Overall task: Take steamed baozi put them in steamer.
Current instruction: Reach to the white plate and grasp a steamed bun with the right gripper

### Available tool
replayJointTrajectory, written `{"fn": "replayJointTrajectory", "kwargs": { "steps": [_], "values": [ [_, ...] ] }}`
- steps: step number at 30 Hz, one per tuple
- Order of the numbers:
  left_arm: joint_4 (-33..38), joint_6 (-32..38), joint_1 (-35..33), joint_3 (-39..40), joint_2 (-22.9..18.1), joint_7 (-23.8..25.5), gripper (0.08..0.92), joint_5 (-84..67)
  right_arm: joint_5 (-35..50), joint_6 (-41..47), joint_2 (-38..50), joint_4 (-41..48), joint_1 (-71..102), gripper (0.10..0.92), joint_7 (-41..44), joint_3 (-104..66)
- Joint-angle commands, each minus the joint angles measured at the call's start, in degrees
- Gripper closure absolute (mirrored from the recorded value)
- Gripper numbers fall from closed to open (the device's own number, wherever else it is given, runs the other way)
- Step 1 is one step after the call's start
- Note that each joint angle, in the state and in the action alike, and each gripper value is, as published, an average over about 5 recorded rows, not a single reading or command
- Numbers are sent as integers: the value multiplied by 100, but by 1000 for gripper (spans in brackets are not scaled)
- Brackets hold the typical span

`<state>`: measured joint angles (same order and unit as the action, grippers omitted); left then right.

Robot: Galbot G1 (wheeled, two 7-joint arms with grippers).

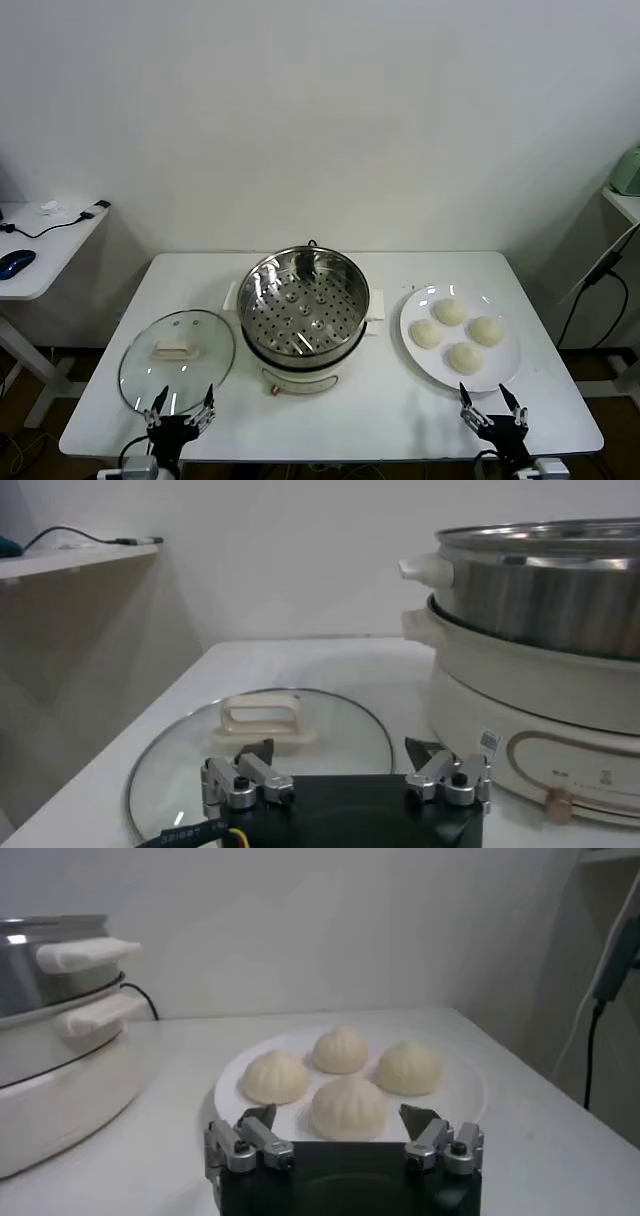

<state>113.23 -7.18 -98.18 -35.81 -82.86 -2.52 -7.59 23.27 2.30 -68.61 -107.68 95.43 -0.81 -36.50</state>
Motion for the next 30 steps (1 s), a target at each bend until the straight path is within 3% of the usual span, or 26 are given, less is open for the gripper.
{"fn": "replayJointTrajectory", "kwargs": {
  "steps": [1, 8, 17, 23, 30],
  "values": [
    [19, -2, -4, 13, 56, 6, 177, -61, -116, 858, 427, 5, -1096, 203, 7, -39],
    [61, 32, -5, 11, 185, 8, 177, -195, -219, 1613, 1968, 975, -3517, 203, 503, 1089],
    [46, 105, -35, 9, 243, 6, 177, -245, -1203, 1461, 4162, 2803, -7354, 203, 3395, 5038],
    [8, 129, -25, 6, 225, 8, 177, -239, -1319, 381, 4326, 3958, -10560, 203, 5338, 8528],
    [-33, 199, -15, -2, 212, 11, 177, -238, -1313, -542, 3477, 5019, -12895, 203, 7071, 11351]
  ]
}}
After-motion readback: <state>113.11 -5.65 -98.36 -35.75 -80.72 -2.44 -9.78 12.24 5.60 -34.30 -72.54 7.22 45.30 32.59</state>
